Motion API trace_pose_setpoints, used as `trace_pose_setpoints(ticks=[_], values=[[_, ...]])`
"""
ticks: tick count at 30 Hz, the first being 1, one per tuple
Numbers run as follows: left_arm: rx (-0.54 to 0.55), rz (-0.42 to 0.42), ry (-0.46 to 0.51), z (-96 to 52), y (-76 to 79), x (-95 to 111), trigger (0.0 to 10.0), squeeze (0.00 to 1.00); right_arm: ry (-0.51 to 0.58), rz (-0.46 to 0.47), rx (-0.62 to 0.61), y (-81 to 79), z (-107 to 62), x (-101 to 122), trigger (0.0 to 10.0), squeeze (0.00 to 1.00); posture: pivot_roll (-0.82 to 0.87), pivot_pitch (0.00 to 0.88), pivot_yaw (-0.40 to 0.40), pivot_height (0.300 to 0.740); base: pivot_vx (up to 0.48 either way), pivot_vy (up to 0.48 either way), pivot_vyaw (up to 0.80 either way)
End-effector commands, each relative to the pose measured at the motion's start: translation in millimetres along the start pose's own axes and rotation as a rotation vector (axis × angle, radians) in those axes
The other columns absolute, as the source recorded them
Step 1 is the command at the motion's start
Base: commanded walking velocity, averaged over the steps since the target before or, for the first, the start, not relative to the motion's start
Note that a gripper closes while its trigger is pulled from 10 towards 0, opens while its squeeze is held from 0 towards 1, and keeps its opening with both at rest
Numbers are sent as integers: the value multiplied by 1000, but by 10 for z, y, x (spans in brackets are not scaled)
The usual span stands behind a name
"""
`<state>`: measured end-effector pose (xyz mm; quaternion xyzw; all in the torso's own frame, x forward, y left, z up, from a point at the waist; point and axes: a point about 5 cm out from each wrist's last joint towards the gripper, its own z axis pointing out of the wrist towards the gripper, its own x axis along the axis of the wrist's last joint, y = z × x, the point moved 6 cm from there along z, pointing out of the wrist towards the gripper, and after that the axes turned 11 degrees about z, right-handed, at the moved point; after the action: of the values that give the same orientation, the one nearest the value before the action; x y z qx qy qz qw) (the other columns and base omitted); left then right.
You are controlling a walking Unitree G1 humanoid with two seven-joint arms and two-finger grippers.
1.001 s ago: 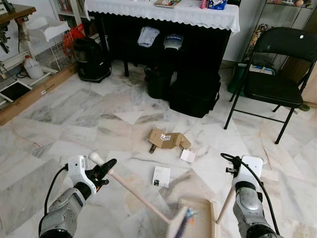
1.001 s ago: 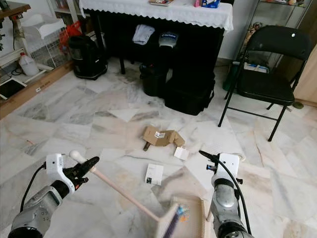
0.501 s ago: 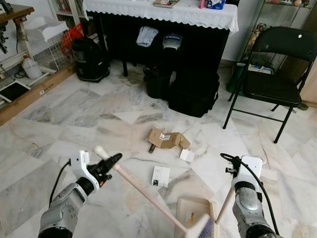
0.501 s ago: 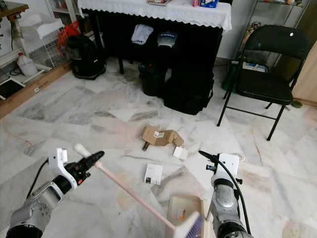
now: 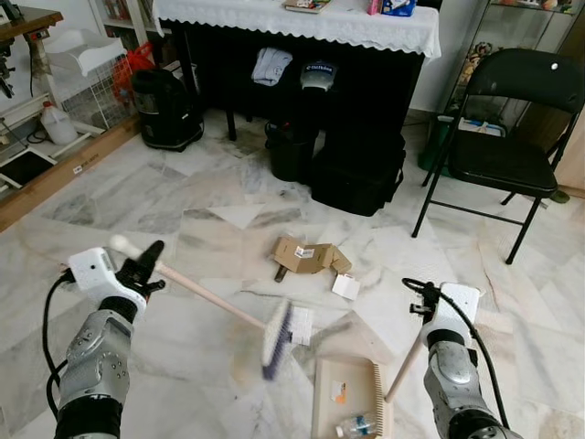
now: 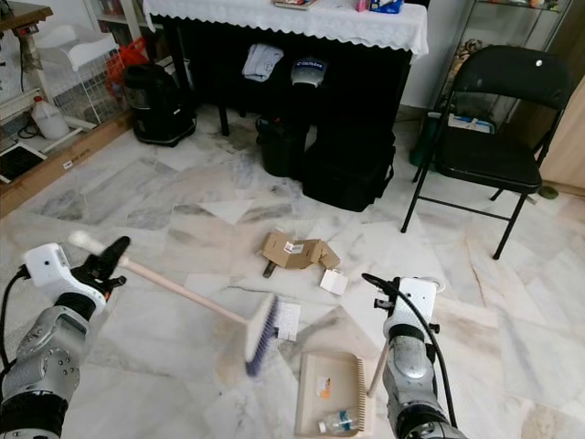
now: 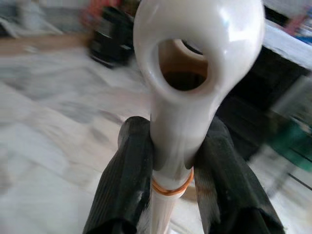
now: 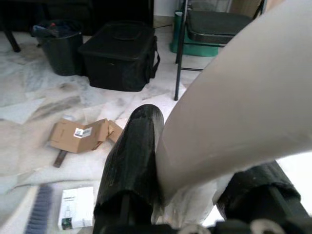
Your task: Sweep floor
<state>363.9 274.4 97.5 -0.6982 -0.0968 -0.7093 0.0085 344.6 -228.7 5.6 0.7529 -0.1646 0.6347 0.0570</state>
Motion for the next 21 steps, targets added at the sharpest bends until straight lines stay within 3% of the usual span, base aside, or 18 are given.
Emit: trace_pose_setpoints(ticks=[1,16,19,21], values=[[61,18,55,44,-99,143,10000,0,78,33,19,-66,60,201,10000,0,98,0,-13,740,0,0,0],[71,131,47,86,16,48,10000,0,133,143,49,-125,115,379,10000,0,83,0,-10,740,0,0,0],[49,230,41,101,93,21,10000,0,166,111,91,-215,115,451,10000,0,67,0,2,740,0,0,0],[42,241,43,102,110,17,10000,0,169,113,95,-227,113,456,10000,0,64,0,3,740,0,0,0]])
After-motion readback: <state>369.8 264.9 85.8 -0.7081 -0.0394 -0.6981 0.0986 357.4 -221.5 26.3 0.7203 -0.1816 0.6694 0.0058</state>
